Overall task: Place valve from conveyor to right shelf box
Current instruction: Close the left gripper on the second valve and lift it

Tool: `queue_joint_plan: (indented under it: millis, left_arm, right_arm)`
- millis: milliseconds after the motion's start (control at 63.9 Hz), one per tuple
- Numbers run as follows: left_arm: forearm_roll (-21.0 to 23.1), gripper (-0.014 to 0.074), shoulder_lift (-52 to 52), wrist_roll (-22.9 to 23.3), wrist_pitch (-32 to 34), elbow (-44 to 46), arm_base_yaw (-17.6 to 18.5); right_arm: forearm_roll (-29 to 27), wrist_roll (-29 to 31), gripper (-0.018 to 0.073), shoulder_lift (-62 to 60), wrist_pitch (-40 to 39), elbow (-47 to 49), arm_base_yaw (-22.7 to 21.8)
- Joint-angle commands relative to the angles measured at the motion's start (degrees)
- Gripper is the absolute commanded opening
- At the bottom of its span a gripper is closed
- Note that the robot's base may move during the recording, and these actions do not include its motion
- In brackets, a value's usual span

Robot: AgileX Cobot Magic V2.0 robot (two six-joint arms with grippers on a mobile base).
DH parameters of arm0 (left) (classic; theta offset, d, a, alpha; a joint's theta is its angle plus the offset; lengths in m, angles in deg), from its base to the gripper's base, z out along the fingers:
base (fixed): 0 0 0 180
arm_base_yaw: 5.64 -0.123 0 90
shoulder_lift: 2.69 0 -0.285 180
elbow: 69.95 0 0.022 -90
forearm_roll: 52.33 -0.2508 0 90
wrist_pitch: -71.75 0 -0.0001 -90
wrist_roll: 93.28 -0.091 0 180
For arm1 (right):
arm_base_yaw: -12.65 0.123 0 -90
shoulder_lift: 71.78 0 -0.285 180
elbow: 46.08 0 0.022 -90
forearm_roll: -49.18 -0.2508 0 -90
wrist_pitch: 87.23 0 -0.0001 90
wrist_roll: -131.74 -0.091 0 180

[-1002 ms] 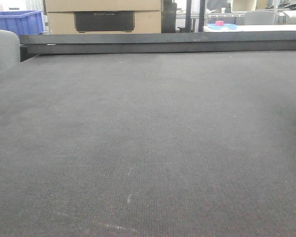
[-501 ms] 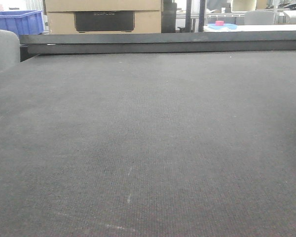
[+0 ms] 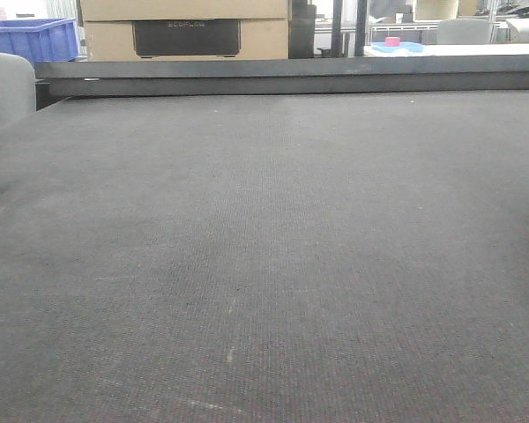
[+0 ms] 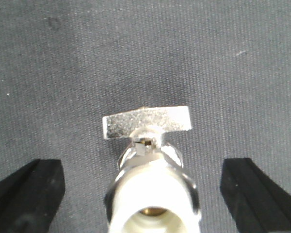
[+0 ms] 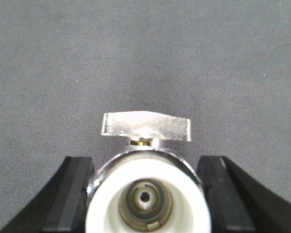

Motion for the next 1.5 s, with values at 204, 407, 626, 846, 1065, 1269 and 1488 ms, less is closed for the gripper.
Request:
queue_joint_plan:
  millis: [204,407,626,846,1065,1269,1488]
  left_arm:
    - [2.0,0.0112,-0.2,0.0,2.6,-2.1,-2.2]
    - [5.4,-0.0111,-0.4,0.0,-0.4,-2.1,-2.3]
    - [7.2,-0.0111,-8.7,0.0,-2.3,-2.1,0.3]
    - [5.1,-0.0111,-20.2,3.1,0.1,-5.6,4.9]
    - [5.1,-0.0111,-32.8,4.1,9.0,-19.2,7.3]
    - [5.2,-0.0111,-48.8,4.2,22.0,-33.5,7.4]
    - [5.2,-0.0111,-63.7,4.2,30.5,-42.7,7.4]
  right_arm:
    - [0.0,0.2,-0.0154,-0.9,-3.3,0.3,0.0]
    - [0.0,0.2,-0.0154,-0.9,-3.5,0.3,0.0]
    - [0.0,0.2,-0.0154,-0.9,-4.6,0.1,0.0]
    - [0.0,0.2,-0.0154,-0.9,-8.6,-3.5,0.0]
    - [0.0,0.2,-0.0154,-0.9,-11.9,-6.0,0.0]
    - [0.0,0.2,-0.0154,-0.9,-15.2,-5.8,0.0]
    - [-0.2,0.2,-0.0154,-0.9,-15.6,-1.6,0.0]
